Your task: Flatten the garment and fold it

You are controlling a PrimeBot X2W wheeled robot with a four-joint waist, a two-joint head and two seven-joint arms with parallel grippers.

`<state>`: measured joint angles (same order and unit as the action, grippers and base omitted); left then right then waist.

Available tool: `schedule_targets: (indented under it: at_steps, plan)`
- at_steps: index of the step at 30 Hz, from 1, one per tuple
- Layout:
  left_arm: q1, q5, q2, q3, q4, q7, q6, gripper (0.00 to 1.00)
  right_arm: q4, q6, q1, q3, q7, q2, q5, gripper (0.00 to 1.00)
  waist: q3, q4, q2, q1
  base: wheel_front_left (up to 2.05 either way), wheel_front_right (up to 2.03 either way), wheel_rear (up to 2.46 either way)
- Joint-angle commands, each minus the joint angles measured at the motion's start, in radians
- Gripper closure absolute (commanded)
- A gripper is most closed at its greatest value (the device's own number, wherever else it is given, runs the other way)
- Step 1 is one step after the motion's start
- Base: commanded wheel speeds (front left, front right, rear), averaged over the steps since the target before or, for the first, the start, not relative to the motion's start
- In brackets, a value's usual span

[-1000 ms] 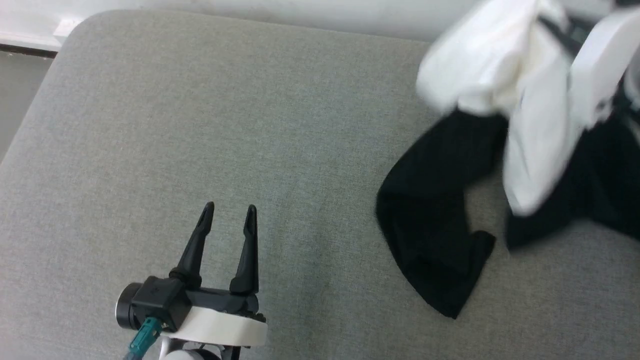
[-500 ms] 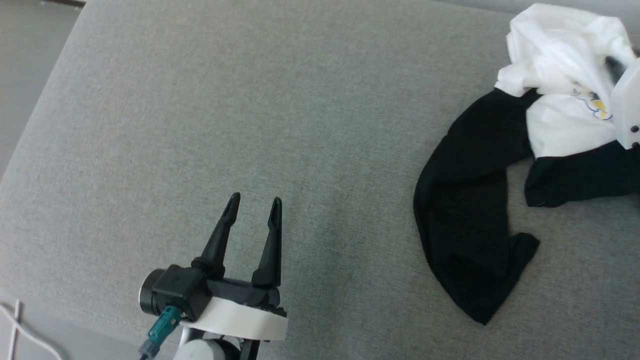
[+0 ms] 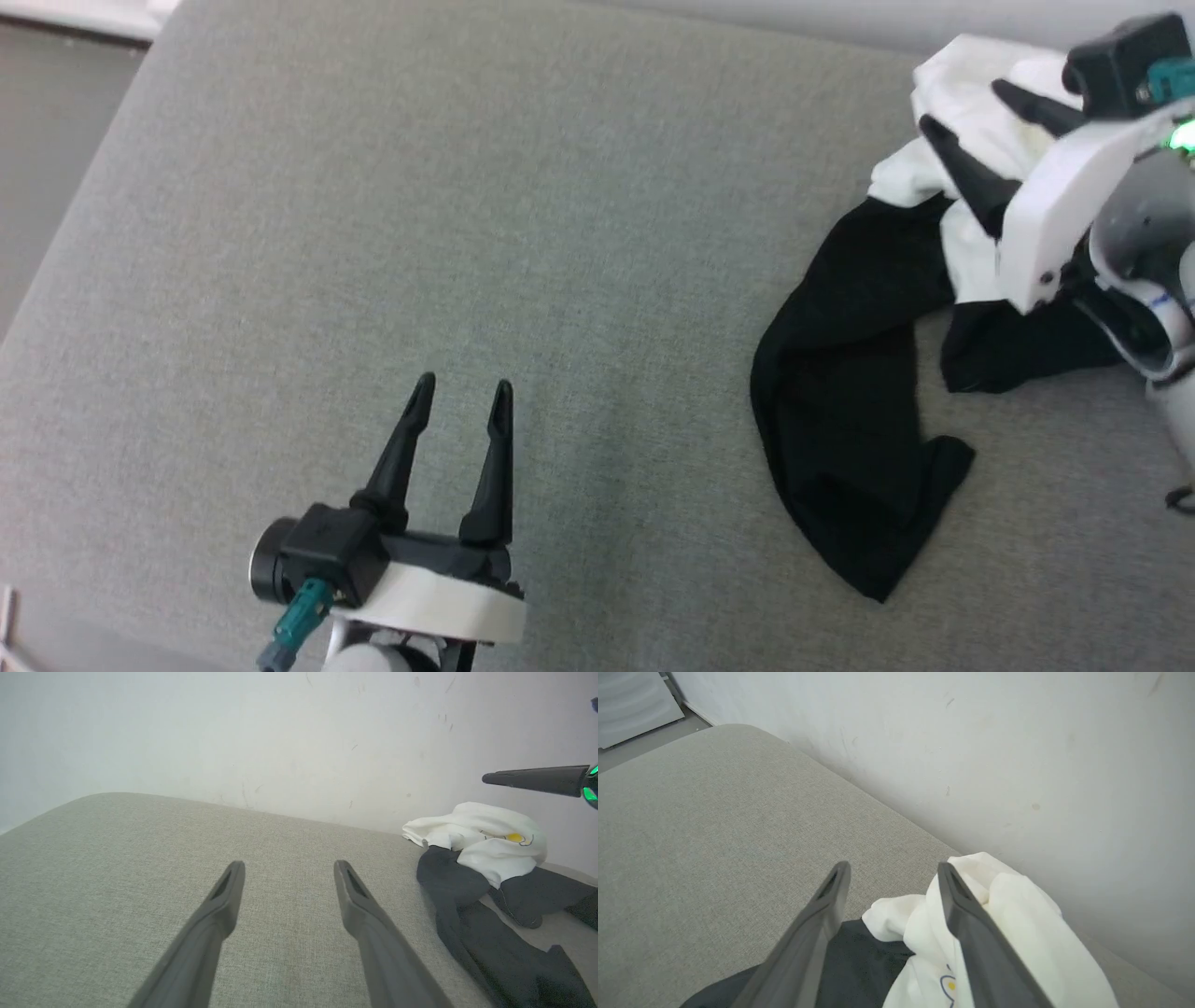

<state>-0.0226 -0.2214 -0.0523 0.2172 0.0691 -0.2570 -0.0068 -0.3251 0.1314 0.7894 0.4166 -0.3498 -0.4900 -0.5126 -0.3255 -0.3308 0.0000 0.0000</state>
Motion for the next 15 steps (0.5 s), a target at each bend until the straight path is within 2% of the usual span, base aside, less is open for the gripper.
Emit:
schedule_targets:
  at_steps: [1, 4, 7, 10, 12, 15]
  plan:
    - [0.019, 0.012, 0.002, -0.004, -0.001, -0.005, 0.002, 0.0, 0.05, -0.001, -0.047, -0.021, -0.002, -0.004, -0.02, 0.0, 0.083, 0.046, 0.0, 0.0, 0.0, 0.0, 0.0]
    - [0.043, 0.019, 0.002, -0.012, 0.002, -0.005, 0.003, 0.0, 0.159, -0.001, -0.162, -0.114, 0.048, 0.004, -0.005, 0.0, 0.126, 0.057, 0.0, 0.0, 0.0, 0.0, 0.0]
    - [0.076, 0.025, 0.001, -0.029, 0.005, -0.005, 0.005, 0.0, 0.278, -0.001, -0.342, -0.25, 0.129, 0.06, 0.085, 0.0, 0.164, 0.078, 0.0, 0.0, 0.0, 0.0, 0.0]
    - [0.112, 0.032, -0.002, -0.047, 0.015, -0.005, 0.004, 0.0, 0.401, -0.001, -0.547, -0.396, 0.206, 0.167, 0.22, 0.0, 0.19, 0.105, 0.0, 0.0, 0.0, 0.0, 0.0]
    - [0.133, 0.037, -0.004, -0.055, 0.024, -0.005, 0.003, 0.0, 0.482, -0.001, -0.676, -0.491, 0.252, 0.263, 0.313, 0.0, 0.2, 0.123, 0.0, 0.0, 0.0, 0.0, 0.0]
    - [0.156, 0.044, -0.004, -0.062, 0.036, -0.005, 0.002, 0.0, 0.589, -0.001, -0.831, -0.57, 0.314, 0.389, 0.43, 0.0, 0.205, 0.153, 0.0, 0.0, 0.0, 0.0, 0.0]
